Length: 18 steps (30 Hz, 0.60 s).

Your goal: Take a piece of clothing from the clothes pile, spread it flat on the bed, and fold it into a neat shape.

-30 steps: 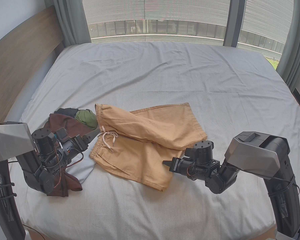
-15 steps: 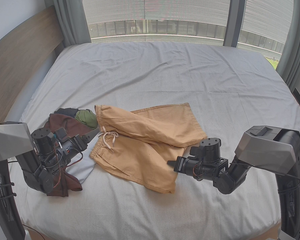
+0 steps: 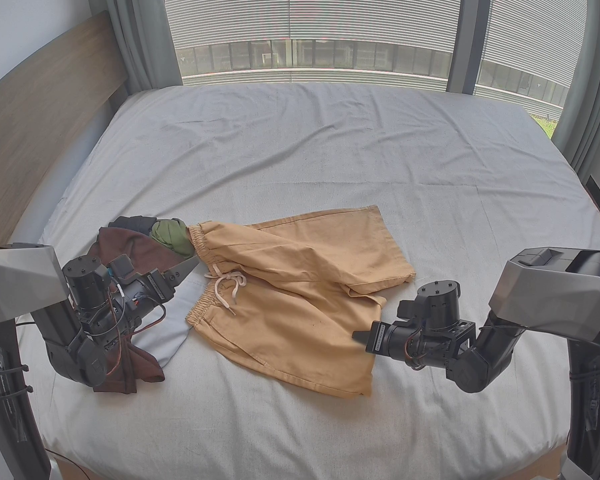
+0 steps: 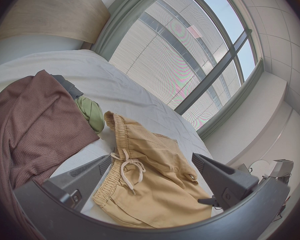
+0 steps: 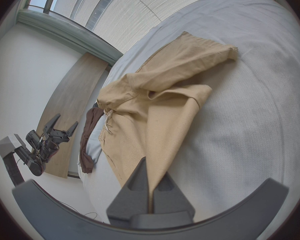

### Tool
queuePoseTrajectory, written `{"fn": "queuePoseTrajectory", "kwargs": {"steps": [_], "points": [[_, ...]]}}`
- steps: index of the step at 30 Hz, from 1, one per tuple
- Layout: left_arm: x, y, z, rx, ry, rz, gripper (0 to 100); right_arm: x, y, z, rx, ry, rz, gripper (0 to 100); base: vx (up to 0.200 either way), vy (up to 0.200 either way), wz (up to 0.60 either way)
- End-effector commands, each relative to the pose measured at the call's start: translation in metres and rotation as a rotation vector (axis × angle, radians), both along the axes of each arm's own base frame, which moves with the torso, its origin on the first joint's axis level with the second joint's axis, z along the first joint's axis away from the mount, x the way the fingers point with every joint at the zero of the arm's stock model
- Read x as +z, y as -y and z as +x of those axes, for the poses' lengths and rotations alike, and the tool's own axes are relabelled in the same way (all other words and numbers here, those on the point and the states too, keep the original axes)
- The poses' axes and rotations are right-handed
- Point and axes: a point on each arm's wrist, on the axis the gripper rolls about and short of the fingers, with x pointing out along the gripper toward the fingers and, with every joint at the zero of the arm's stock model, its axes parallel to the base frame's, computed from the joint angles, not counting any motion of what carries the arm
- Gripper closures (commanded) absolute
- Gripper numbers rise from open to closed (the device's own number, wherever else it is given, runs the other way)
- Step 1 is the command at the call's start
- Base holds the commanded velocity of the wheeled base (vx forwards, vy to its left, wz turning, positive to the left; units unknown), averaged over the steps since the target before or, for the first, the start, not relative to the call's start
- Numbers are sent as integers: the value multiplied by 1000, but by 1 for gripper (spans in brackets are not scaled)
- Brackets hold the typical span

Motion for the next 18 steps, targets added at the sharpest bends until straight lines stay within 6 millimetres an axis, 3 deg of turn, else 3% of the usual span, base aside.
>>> {"fn": "queuePoseTrajectory", "kwargs": {"steps": [1,12,13,18], "points": [[0,0,0,1,-1,-1,0,-14,6,-2,-2,-26,-36,100,0,0,0],[0,0,0,-1,-1,0,0,-21,9,-5,-39,25,-52,100,0,0,0],[0,0,0,-1,-1,0,0,-19,9,-5,-41,42,-44,0,0,0,0],[0,0,0,1,-1,-1,0,-16,12,-11,-43,64,-33,0,0,0,0]]}}
